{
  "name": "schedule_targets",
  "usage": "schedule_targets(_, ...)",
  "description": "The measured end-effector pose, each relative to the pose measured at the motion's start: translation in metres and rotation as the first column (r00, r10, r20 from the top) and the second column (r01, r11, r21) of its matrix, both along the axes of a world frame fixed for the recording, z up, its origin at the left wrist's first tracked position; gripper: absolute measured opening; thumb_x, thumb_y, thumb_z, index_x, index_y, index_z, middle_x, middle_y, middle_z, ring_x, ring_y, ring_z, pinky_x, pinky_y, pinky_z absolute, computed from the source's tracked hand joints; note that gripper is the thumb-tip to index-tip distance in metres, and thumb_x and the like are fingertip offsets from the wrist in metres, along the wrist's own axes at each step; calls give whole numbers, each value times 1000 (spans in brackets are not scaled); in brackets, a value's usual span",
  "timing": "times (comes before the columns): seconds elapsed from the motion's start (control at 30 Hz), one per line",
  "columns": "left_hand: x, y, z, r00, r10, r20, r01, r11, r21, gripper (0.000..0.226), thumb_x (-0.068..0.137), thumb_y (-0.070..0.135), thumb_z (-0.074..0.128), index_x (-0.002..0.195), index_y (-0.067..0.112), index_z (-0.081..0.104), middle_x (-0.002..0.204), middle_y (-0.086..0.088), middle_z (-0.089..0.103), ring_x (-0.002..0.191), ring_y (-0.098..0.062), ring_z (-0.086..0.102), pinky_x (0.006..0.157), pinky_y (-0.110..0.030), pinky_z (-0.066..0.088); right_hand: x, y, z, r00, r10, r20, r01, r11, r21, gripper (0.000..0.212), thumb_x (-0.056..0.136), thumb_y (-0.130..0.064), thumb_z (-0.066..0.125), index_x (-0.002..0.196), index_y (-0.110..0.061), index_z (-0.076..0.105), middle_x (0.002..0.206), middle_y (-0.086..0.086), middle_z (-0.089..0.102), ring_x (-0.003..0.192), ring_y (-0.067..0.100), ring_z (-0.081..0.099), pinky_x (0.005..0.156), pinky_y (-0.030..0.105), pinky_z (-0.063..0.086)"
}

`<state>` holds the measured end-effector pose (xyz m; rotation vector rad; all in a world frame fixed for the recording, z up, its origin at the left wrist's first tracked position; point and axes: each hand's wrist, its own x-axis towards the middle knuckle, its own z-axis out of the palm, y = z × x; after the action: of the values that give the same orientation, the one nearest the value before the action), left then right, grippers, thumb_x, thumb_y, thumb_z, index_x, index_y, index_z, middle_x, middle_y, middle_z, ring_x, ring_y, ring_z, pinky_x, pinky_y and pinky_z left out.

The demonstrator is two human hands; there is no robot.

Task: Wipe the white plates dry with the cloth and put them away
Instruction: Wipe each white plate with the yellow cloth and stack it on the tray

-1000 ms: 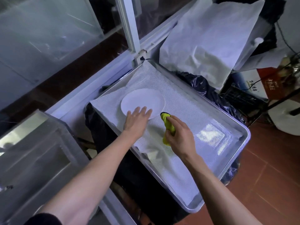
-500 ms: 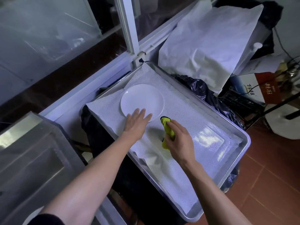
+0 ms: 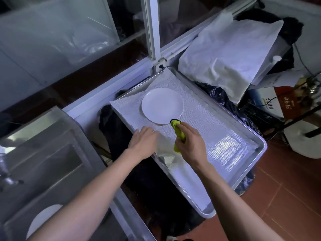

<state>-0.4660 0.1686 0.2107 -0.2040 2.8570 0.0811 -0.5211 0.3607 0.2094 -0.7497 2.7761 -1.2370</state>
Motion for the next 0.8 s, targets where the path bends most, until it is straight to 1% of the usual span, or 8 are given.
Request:
schedule_targets(0.1, 40, -15, 6, 997, 53, -64, -49, 997, 61, 45, 102, 23, 44, 148, 24, 46, 151, 0, 46, 142, -23, 34, 116, -46, 28, 21, -19, 10, 999, 37, -19, -37, 999, -1, 58, 77, -3, 62, 130, -27, 60, 134, -22, 51, 110, 24, 55, 73, 34, 50)
schedule_targets(0.17, 69, -27, 8, 990, 95, -102, -85, 992, 94, 45, 105, 30, 43, 150, 24, 45, 153, 5, 46, 142, -21, 33, 117, -47, 27, 39, -36, 18, 997, 64, -32, -65, 998, -14, 60, 78, -2, 63, 132, -26, 61, 137, -20, 53, 114, 24, 55, 78, 33, 48)
schedule_targets(0.3, 131, -56, 6, 970, 195, -147, -176, 976, 130, 46, 104, 32, 47, 149, 23, 48, 150, 4, 48, 143, -21, 35, 115, -44, 32, 85, -77, 35, 982, 175, -63, -176, 984, 3, 59, 81, -7, 64, 136, -27, 60, 144, -13, 54, 120, 21, 55, 90, 33, 50)
schedule_targets(0.43, 199, -87, 2, 927, 312, -208, -271, 941, 203, 43, 97, 24, 55, 140, 21, 59, 134, -3, 61, 128, -28, 51, 104, -43, 44, 136, -118, 46, 942, 317, -111, -313, 949, 47, 60, 79, -9, 61, 136, -26, 59, 144, -13, 54, 119, 23, 58, 89, 36, 54)
schedule_targets(0.57, 266, -116, -7, 856, 477, -202, -388, 849, 359, 40, 88, 7, 61, 127, 10, 69, 121, -12, 68, 117, -38, 60, 97, -44, 50, 191, -154, 41, 903, 408, -135, -393, 911, 126, 60, 77, -6, 66, 135, -22, 63, 142, -6, 59, 116, 28, 60, 85, 36, 56)
schedule_targets(0.67, 318, -129, -19, 790, 589, -167, -481, 766, 426, 32, 88, 9, 62, 119, 10, 72, 114, -11, 68, 112, -37, 62, 91, -44, 51, 228, -176, 25, 880, 469, -70, -451, 874, 178, 62, 76, -3, 66, 135, -22, 63, 142, -6, 59, 116, 30, 60, 85, 39, 56)
schedule_targets(0.73, 351, -135, -29, 752, 645, -137, -546, 725, 419, 30, 92, 17, 60, 120, 15, 71, 120, -5, 68, 115, -32, 62, 90, -39, 52, 253, -190, 13, 862, 505, -42, -485, 847, 218, 60, 77, -4, 65, 134, -23, 64, 138, -6, 61, 113, 31, 60, 82, 40, 57)
schedule_targets(0.8, 379, -142, -41, 722, 688, -78, -601, 679, 421, 36, 96, 24, 57, 130, 21, 67, 133, 0, 65, 124, -27, 58, 95, -37, 51, 275, -203, 0, 842, 539, -31, -516, 820, 248, 58, 78, -6, 67, 132, -26, 64, 134, -8, 63, 109, 29, 61, 78, 37, 57)
